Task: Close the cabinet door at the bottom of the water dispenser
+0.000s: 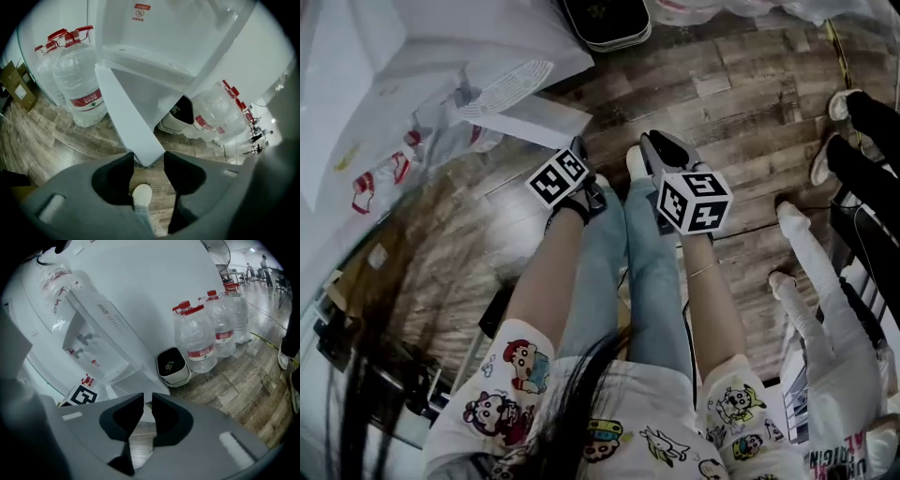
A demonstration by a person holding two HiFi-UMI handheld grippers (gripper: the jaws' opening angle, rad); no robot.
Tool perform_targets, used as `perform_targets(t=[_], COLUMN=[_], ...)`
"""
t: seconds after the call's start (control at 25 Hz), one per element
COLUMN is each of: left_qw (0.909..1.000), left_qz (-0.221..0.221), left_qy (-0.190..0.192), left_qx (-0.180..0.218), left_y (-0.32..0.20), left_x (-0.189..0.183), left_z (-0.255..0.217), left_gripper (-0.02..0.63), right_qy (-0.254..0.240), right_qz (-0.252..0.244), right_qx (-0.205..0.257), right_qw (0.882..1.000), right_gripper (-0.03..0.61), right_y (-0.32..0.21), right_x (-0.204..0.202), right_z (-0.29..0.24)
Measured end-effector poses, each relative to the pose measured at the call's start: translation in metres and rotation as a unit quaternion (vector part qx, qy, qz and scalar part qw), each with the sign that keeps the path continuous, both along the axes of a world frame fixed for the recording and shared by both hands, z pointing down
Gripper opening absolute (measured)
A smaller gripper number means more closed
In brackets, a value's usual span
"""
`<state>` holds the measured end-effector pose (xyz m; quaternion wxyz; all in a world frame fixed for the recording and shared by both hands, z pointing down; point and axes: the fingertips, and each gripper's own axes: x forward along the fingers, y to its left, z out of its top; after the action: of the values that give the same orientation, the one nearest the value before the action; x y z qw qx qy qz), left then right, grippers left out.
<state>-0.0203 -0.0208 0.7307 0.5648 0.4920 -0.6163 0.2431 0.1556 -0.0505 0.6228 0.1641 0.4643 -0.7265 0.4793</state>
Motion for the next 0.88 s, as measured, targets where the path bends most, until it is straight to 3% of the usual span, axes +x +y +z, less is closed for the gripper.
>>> perform_targets(t=[0.88], left_qw=[0.9947], left_qz=[0.099], left_qy=[-0.027], left_qx=[-0.007], left_y=[-0.105], left_x=[0.039], left_z=[0.013], left_gripper=[0.12], right_qy=[-0.01], right_qz=[0.043], right_qx=[-0.02], right_qw=[0.999], right_gripper=[0.067], right_y=[-0.063], right_x=[0.038], right_z=[0.017])
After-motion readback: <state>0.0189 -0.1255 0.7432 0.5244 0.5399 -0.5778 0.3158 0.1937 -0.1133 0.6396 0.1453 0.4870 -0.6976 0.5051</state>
